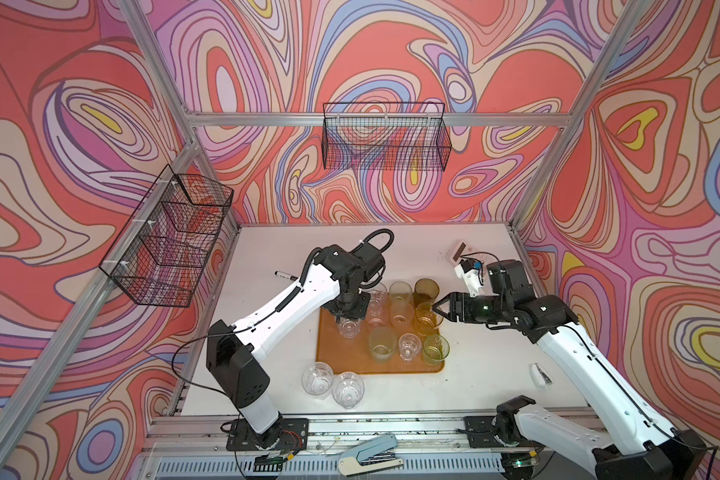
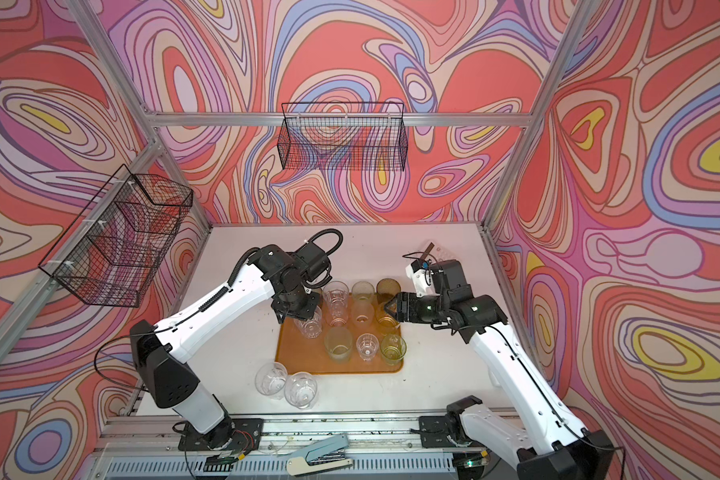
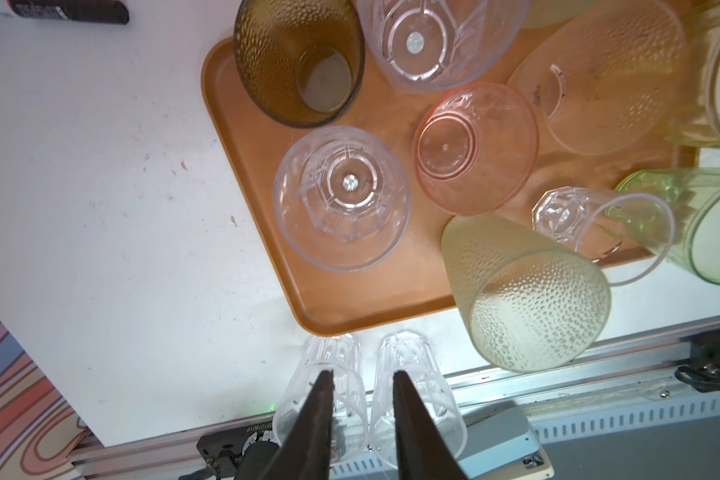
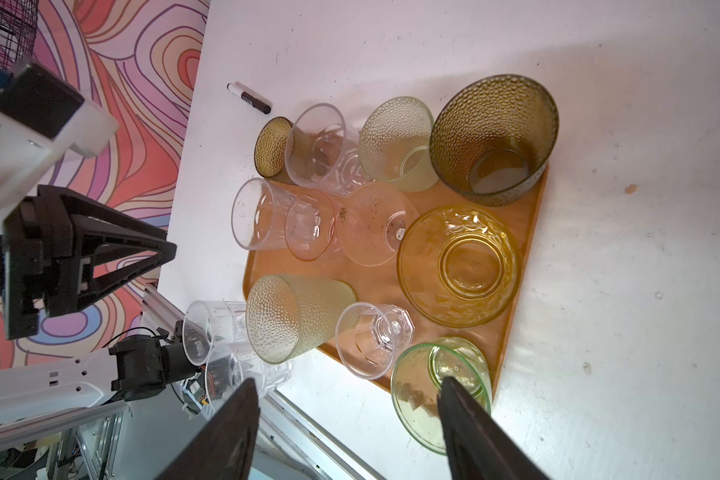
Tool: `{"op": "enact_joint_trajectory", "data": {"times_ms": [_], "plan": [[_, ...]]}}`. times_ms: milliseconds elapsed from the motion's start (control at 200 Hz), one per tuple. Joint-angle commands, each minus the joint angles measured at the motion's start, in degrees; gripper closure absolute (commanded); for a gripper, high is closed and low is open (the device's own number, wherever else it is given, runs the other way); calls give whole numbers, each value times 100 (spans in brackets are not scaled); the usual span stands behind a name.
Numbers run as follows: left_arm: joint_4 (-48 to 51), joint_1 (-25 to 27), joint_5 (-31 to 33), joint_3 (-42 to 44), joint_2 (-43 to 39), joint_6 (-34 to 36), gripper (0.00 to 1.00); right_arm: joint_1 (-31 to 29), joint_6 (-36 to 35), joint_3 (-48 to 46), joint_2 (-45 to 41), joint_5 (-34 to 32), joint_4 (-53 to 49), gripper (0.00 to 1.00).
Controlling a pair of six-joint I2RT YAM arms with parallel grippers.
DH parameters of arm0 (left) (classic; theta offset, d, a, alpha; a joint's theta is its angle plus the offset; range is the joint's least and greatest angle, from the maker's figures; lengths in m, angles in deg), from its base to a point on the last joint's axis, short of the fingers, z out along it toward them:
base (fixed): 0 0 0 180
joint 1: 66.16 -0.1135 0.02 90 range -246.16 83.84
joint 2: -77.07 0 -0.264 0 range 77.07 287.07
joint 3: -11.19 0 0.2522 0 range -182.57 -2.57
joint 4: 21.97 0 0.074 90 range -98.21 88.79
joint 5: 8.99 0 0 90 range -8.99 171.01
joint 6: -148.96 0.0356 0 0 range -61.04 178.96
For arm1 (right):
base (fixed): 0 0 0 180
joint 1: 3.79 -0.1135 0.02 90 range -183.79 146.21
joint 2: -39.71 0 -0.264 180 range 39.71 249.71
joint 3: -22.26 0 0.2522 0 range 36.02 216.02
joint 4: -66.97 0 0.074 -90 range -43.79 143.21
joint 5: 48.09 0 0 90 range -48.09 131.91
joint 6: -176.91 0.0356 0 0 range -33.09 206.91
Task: Place the glasses into the tray
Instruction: 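Move the left gripper back to the clear glasses beside the tray nearest the robot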
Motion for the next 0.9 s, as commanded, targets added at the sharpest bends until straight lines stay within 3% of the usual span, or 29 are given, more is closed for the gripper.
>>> {"op": "enact_joint_trajectory", "data": {"times_ms": [0, 891], "plan": [[395, -7, 126, 209, -296, -282, 71, 9, 16, -75, -124, -4, 81, 29], [1194, -51, 39, 1523, -2345, -1466, 68, 7, 16, -13, -132, -31, 67, 29]]}}
